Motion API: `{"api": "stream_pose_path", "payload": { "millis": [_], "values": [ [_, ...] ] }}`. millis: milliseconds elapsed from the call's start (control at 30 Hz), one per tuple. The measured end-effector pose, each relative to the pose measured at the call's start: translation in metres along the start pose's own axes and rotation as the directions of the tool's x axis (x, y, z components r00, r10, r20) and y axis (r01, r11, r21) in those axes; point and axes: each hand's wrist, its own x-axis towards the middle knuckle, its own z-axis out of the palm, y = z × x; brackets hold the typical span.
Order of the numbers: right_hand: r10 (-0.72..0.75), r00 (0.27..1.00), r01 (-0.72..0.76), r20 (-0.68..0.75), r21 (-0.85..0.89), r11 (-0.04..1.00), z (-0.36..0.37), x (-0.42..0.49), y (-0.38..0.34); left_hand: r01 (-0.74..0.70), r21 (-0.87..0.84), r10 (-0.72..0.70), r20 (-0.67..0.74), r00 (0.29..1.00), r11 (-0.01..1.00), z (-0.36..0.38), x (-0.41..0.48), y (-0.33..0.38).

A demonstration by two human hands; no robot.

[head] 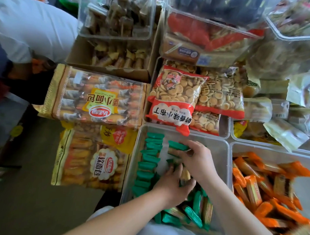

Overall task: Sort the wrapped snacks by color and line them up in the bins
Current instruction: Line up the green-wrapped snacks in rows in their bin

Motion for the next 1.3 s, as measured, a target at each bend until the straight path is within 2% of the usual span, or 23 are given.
{"api": "stream_pose_path", "payload": {
  "millis": [267, 467, 533, 600, 667, 733, 900, 933, 1000, 1067, 1100, 1300],
  "values": [
    [0.112, 0.993, -0.112, 0.024, -0.012, 0.994, 0.021, 0.025, -0.003, -0.093, -0.107, 0.08, -0.127, 0.989, 0.99, 0.003, -0.021, -0.013],
    [0.15, 0.982, -0.144, -0.117, 0.056, 0.988, 0.014, 0.016, 0.004, -0.094, -0.128, 0.064, -0.224, 0.973, 0.987, 0.009, -0.034, -0.009],
    [0.118, 0.991, -0.12, -0.061, -0.026, 0.992, 0.013, 0.015, 0.003, -0.065, -0.09, 0.041, -0.254, 0.966, 0.994, 0.006, -0.038, -0.007],
    [0.087, 0.992, -0.072, 0.089, -0.159, 0.985, 0.016, 0.016, -0.005, -0.063, -0.096, 0.038, -0.241, 0.97, 0.993, 0.001, -0.044, -0.004],
    [0.089, 0.973, -0.052, 0.212, -0.174, 0.983, 0.017, 0.017, -0.011, -0.071, -0.123, 0.041, -0.235, 0.971, 0.99, 0.0, -0.049, -0.001],
    [0.083, 0.971, -0.052, 0.226, -0.139, 0.989, 0.01, 0.017, -0.012, -0.077, -0.187, 0.031, -0.238, 0.971, 0.979, 0.0, -0.049, -0.002],
    [0.082, 0.997, -0.082, -0.004, 0.018, 0.996, -0.028, -0.01, -0.001, -0.129, -0.454, 0.0, -0.272, 0.962, 0.881, -0.001, -0.048, -0.014],
    [0.107, 0.994, -0.107, 0.001, 0.031, 0.994, -0.034, -0.02, 0.0, -0.147, -0.481, 0.004, -0.284, 0.959, 0.865, -0.002, -0.047, -0.016],
    [0.197, 0.974, -0.216, 0.112, 0.196, 0.956, -0.038, -0.04, 0.001, -0.176, -0.505, 0.02, -0.298, 0.954, 0.845, -0.002, -0.045, -0.018],
    [0.267, 0.923, -0.36, 0.276, 0.381, 0.852, -0.038, -0.054, 0.0, -0.202, -0.503, 0.038, -0.316, 0.948, 0.84, 0.0, -0.043, -0.02],
    [0.269, 0.913, -0.387, 0.308, 0.44, 0.81, -0.037, -0.058, 0.001, -0.205, -0.49, 0.048, -0.313, 0.948, 0.847, 0.0, -0.044, -0.019],
    [0.312, 0.933, -0.358, 0.181, 0.562, 0.746, -0.039, -0.063, 0.015, -0.227, -0.3, 0.124, -0.326, 0.937, 0.926, 0.001, -0.045, -0.011]
  ]
}}
